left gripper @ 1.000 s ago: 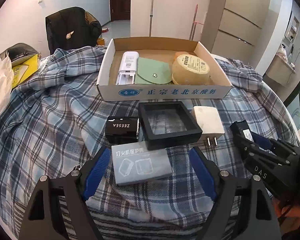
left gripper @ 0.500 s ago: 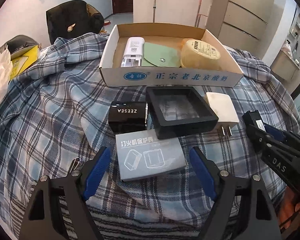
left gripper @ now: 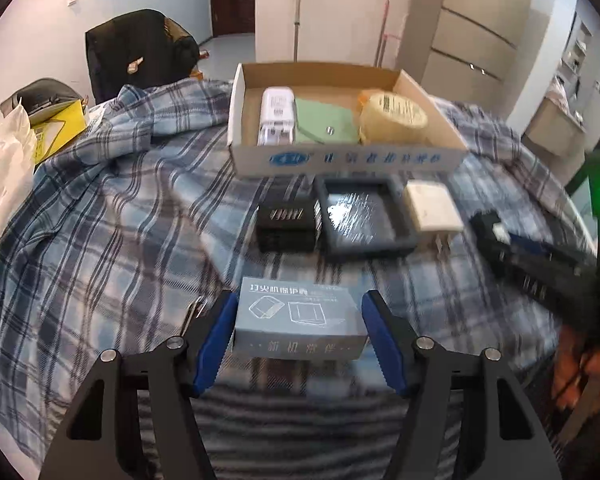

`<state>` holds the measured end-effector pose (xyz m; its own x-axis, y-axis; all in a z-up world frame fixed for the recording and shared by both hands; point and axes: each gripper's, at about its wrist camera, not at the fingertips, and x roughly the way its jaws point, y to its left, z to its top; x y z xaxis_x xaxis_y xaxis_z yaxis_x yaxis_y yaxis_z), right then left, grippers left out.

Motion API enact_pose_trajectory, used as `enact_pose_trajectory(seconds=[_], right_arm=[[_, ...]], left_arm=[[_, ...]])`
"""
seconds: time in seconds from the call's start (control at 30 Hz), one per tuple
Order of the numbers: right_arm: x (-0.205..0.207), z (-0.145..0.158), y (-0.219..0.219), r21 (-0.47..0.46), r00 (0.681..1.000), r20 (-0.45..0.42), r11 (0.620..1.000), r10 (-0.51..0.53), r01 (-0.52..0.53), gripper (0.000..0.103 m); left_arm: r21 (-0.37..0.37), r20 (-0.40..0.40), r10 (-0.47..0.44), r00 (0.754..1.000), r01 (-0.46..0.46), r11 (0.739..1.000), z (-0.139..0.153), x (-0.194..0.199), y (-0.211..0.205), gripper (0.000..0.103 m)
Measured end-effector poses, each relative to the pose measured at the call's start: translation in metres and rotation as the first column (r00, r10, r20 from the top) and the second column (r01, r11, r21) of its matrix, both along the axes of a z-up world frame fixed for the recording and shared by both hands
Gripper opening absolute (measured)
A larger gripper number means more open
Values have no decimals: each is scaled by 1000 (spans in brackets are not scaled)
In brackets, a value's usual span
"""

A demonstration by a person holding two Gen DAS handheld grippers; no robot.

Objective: Organize rigid objects
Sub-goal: 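Carry the grey box into the cardboard box and open the left tool while the right tool holds the case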

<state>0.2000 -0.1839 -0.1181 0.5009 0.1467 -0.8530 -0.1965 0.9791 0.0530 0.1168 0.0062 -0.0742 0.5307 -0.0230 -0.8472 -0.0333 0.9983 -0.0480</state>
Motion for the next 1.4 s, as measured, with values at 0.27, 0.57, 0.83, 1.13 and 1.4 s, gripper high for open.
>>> enact_pose_trajectory(seconds=[0.27, 0.57, 0.83, 1.13, 1.4], right_arm=[[0, 0, 0, 0, 1000, 0, 1000, 0, 0, 33], [0, 0, 0, 0, 1000, 0, 1000, 0, 0, 33], [0, 0, -1, -1, 1000, 0, 1000, 0, 0, 33], [-4, 12, 4, -28, 999, 36, 1000, 11, -10, 33], [-7, 34, 0, -20, 999, 48, 1000, 22, -21, 33]], left_arm=[[61, -52, -17, 998, 20, 998, -16, -4, 3, 67], [19, -66, 1, 998, 0, 1000, -26, 4, 9, 66], [-71, 77, 23, 997, -17, 997, 6, -19, 26, 66], [-68, 154, 59, 986, -49, 996, 44, -29, 42, 66], [-60, 264, 40, 964, -25, 998, 73, -10, 51, 66]])
